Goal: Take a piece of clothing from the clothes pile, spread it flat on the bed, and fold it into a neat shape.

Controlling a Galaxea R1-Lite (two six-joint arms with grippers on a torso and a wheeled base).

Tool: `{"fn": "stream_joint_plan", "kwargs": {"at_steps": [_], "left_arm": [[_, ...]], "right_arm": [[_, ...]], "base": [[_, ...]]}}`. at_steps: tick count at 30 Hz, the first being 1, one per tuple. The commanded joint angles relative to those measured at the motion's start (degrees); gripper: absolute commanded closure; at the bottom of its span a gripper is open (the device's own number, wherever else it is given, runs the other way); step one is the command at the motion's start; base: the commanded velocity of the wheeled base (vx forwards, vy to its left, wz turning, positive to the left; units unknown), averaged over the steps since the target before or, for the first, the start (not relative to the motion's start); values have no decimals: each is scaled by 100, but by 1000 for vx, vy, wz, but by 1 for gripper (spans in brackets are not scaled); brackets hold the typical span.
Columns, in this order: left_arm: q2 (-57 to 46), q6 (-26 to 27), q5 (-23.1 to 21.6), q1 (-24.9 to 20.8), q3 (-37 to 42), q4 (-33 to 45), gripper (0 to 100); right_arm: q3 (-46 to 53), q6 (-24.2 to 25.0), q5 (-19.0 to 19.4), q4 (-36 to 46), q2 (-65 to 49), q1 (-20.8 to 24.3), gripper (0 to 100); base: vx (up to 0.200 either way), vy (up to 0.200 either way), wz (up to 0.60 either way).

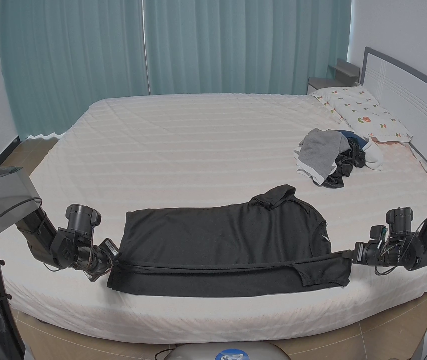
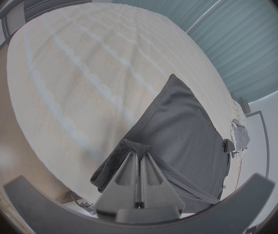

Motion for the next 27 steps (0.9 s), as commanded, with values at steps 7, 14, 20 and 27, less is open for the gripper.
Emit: {"fn": "stream_joint_plan", "kwargs": {"at_steps": [7, 14, 20, 27], "left_arm": [[241, -130, 0, 9, -237, -5, 100], [267, -147, 9, 0, -264, 4, 100], [276, -147, 18, -17, -264, 4, 0], [258, -279, 18, -9, -299, -14, 0]], "right_arm": [[-471, 355, -241, -132, 627, 271, 100], [-462, 364, -250, -220, 715, 271, 100], [-445, 382, -232, -220, 741, 280, 0], [-410, 777, -250, -255, 539, 271, 0]], "base": [[0, 0, 0], [0, 0, 0], [0, 0, 0], [0, 0, 0]]}}
